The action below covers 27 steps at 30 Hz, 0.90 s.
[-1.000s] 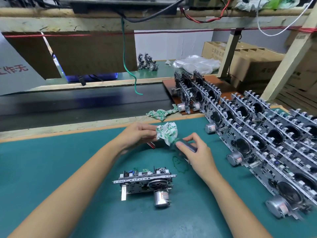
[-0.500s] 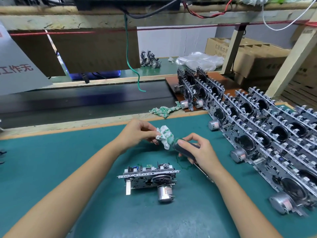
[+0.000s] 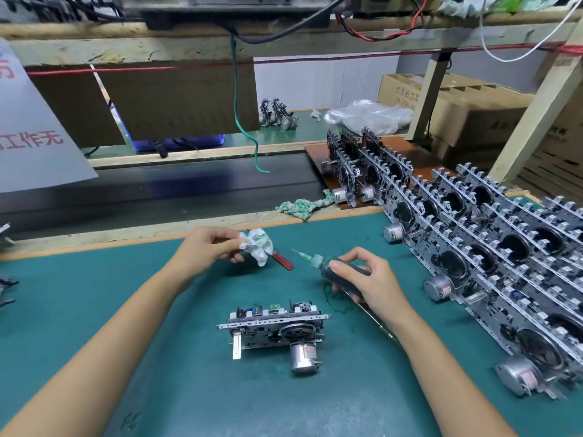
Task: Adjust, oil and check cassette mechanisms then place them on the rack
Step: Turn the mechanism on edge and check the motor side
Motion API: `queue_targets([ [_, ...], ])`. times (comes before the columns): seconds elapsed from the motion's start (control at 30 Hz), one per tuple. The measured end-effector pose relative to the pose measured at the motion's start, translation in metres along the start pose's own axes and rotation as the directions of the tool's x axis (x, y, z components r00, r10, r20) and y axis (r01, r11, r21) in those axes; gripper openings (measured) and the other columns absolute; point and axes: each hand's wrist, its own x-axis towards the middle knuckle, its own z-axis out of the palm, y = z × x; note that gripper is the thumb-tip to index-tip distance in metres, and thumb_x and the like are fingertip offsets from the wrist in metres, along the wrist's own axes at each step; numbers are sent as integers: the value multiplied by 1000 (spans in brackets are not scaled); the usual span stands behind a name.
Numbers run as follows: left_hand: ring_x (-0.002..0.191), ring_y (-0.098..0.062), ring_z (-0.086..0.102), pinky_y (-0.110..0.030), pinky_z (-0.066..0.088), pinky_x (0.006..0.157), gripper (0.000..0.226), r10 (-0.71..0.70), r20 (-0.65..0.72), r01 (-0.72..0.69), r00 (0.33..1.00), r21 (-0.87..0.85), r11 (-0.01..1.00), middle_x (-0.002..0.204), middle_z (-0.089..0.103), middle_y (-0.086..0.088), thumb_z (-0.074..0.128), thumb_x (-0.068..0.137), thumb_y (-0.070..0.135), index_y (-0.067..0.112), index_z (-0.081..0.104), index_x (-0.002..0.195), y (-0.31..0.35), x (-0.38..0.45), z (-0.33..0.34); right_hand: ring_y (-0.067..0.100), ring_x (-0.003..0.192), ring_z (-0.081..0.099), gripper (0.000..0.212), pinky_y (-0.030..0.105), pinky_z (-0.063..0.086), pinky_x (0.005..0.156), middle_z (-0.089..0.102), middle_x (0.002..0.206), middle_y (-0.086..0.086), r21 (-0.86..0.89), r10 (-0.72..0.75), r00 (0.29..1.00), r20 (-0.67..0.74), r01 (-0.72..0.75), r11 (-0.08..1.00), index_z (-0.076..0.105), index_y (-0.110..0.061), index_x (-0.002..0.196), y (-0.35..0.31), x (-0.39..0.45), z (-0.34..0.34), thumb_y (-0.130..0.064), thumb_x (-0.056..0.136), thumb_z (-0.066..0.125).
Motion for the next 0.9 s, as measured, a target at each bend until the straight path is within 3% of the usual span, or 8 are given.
queue_targets([
  [0.2,63,0,62,-4,43,63,14,203,-257,-124,945,295,947,72,68,19,73,81,9,22,69,75,-8,-24,-6,17,41,37,17,19,31,41,67,61,11,-9,-16,1000,4,16,1000,55,-18,77,0,-1,1,-26,85,68],
  [0.27,64,2,62,-4,43,65,13,256,-311,-147,915,334,931,74,68,19,74,80,12,23,69,75,-9,-31,-3,17,41,38,16,18,33,41,68,62,11,-12,-25,999,25,25,1000,55,-20,77,0,-2,2,-26,85,68],
  [0.43,70,-12,65,-26,54,75,7,116,-295,-100,948,70,993,79,71,0,70,84,7,14,71,84,-6,-36,7,14,43,40,13,18,36,43,69,64,8,8,-36,995,95,36,999,57,-20,82,-3,-8,5,-23,86,68],
  [0.47,73,-15,65,-27,54,74,9,108,-323,-92,940,66,994,82,71,2,68,85,6,15,70,86,-6,-36,8,13,44,40,11,18,36,43,68,63,5,8,-43,996,79,43,999,57,-20,84,-3,-8,5,-22,86,68],
  [0.57,90,-14,61,-27,47,80,21,163,-382,-45,910,300,953,101,67,7,67,87,12,18,67,107,-6,-44,11,10,46,42,15,16,34,43,59,68,6,87,-56,998,-14,57,995,50,-18,91,-4,-8,3,-11,88,62],
  [0.63,98,-12,59,-28,45,87,28,211,-325,-102,922,321,941,108,64,8,65,89,18,20,63,117,-2,-55,17,7,44,43,20,16,35,42,56,75,11,160,-28,997,-65,38,986,42,-20,93,-5,-8,0,-5,91,57],
  [0.77,97,4,57,-13,40,84,18,256,-61,-246,965,130,960,101,66,22,57,91,45,33,70,95,21,-85,26,7,43,44,20,17,36,41,61,73,7,193,-13,989,-144,41,980,45,-21,93,-6,-7,-2,-8,89,60],
  [0.9,109,5,54,-9,35,92,32,319,307,-402,897,259,878,109,61,25,58,83,56,33,70,100,34,-100,26,9,47,44,14,18,35,42,66,68,7,372,46,982,-182,25,928,54,-15,92,-8,-8,-4,-15,83,65],
])
